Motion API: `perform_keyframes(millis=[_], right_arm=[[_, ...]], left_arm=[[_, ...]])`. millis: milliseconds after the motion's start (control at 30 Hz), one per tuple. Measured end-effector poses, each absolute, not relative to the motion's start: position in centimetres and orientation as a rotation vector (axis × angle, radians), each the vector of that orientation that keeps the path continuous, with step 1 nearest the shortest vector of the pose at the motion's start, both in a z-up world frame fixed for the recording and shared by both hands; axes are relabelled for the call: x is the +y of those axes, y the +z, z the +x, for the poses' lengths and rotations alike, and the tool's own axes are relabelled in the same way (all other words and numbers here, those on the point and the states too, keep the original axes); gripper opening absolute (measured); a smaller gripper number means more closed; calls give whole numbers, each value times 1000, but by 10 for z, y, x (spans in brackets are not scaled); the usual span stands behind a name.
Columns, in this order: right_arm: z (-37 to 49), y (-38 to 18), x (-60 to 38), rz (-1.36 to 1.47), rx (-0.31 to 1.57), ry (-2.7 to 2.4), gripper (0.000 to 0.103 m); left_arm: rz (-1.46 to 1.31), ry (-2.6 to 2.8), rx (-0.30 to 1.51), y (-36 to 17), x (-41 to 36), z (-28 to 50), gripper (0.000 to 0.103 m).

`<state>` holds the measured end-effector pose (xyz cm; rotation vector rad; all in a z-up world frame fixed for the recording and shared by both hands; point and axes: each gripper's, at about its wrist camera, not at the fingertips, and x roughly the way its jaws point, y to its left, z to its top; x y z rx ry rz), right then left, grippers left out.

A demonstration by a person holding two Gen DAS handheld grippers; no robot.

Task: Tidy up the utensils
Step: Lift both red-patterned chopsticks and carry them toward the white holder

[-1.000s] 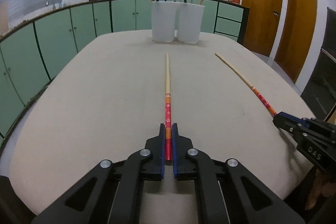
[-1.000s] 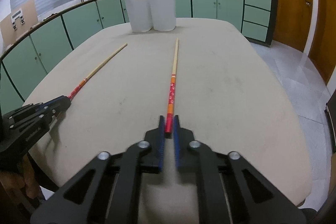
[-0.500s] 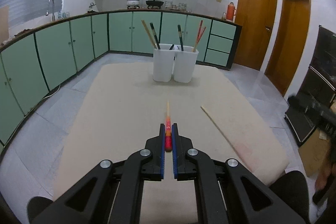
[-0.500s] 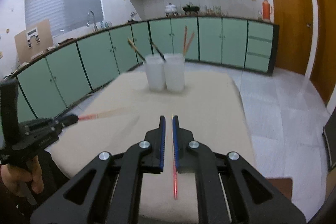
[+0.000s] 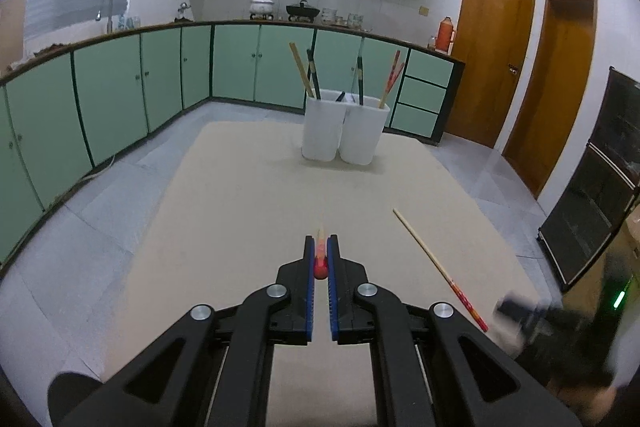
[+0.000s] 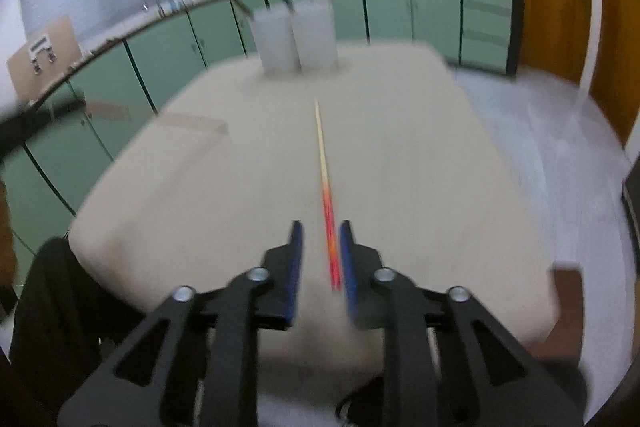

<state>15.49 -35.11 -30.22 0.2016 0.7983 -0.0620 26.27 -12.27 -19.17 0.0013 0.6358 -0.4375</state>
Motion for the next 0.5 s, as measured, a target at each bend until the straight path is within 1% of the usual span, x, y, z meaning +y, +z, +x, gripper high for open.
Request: perform_keyframes(millis=[100,233,300,367,400,500], right_arm=[[155,-321,-349,216,848,-84,25],[162,-324,-352,236,860,-72,23],[161,-325,-352,222,861,-76,19],[161,-325,-351,220,871,-76,7],[161,-324,-350,220,875,-76,6],[156,-310,-352,226,859,-82,5]], left_arm=[[20,-440,626,-185,-128,269,6],[22,-443,625,-179,-131,277,6],[19,-441,631,-177,-130,279,6],[18,-439,641,-176,-131,281,6],[21,-440,646,-175,-131,282,6],[33,-445,657,-172,-132,284,6]])
